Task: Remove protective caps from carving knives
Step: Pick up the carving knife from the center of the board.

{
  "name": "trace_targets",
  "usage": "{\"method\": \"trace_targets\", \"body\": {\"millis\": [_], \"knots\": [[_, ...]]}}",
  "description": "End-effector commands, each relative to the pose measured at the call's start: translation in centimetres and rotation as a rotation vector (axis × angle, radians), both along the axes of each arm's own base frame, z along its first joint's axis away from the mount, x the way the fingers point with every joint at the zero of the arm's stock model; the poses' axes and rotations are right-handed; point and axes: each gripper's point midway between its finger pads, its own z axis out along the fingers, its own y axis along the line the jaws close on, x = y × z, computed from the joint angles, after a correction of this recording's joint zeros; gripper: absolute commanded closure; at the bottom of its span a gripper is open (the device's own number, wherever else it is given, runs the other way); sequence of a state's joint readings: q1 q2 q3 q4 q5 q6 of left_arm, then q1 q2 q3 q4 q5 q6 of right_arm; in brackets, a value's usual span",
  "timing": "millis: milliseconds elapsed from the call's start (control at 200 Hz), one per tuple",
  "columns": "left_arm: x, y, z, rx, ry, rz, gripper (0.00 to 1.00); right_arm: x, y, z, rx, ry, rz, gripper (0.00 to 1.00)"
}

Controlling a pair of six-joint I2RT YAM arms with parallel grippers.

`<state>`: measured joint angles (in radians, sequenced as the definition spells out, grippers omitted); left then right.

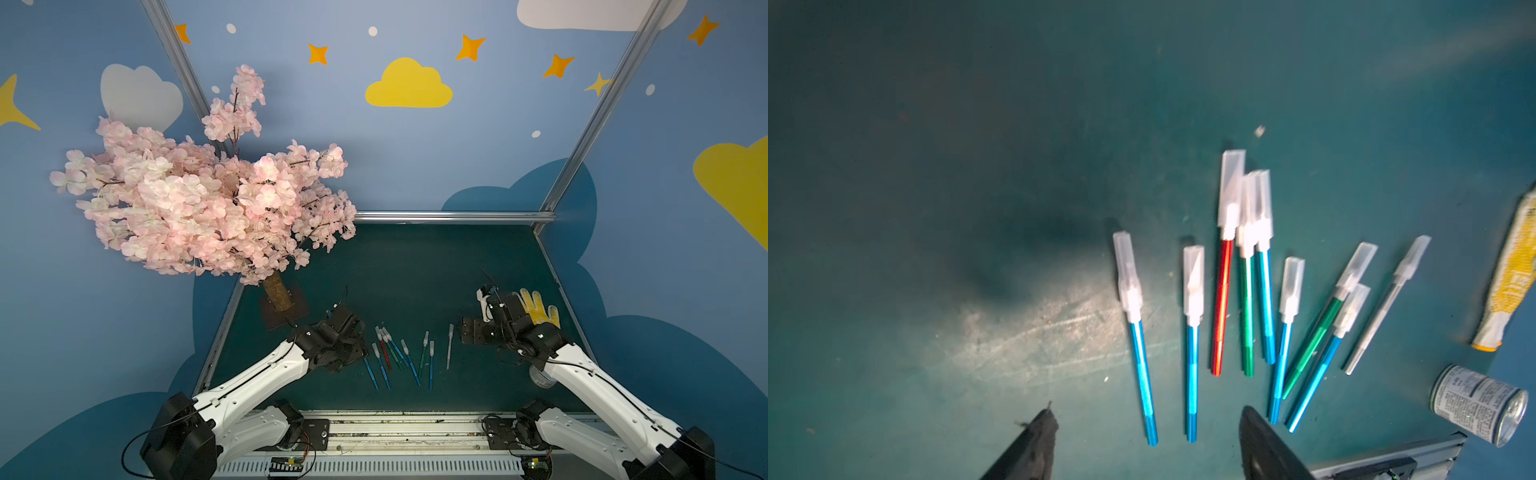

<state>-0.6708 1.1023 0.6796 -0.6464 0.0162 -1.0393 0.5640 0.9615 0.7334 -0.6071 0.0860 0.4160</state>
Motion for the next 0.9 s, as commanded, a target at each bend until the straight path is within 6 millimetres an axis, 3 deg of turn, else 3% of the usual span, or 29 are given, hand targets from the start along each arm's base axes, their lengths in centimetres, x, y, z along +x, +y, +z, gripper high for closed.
{"method": "trace_targets", "body": {"millis": [0,400,896], "knots": [[-1.2,-0.1,-0.9,-0.002,0.074,0.020,0.33,-0.2,0.5,0.4,0.002,0.014,0.014,0.02],[-1.7,-1.4,-2.8,-0.006,0.134,0.023,0.49,-0.6,1.7,0.0,0.004,0.027,0.066,0.02],[-1.4,-3.0,-4.4,0.052,0.164,-0.015,0.62,-0.8,1.7,-0.6,-0.012,0.026,0.066,0.02]]}}
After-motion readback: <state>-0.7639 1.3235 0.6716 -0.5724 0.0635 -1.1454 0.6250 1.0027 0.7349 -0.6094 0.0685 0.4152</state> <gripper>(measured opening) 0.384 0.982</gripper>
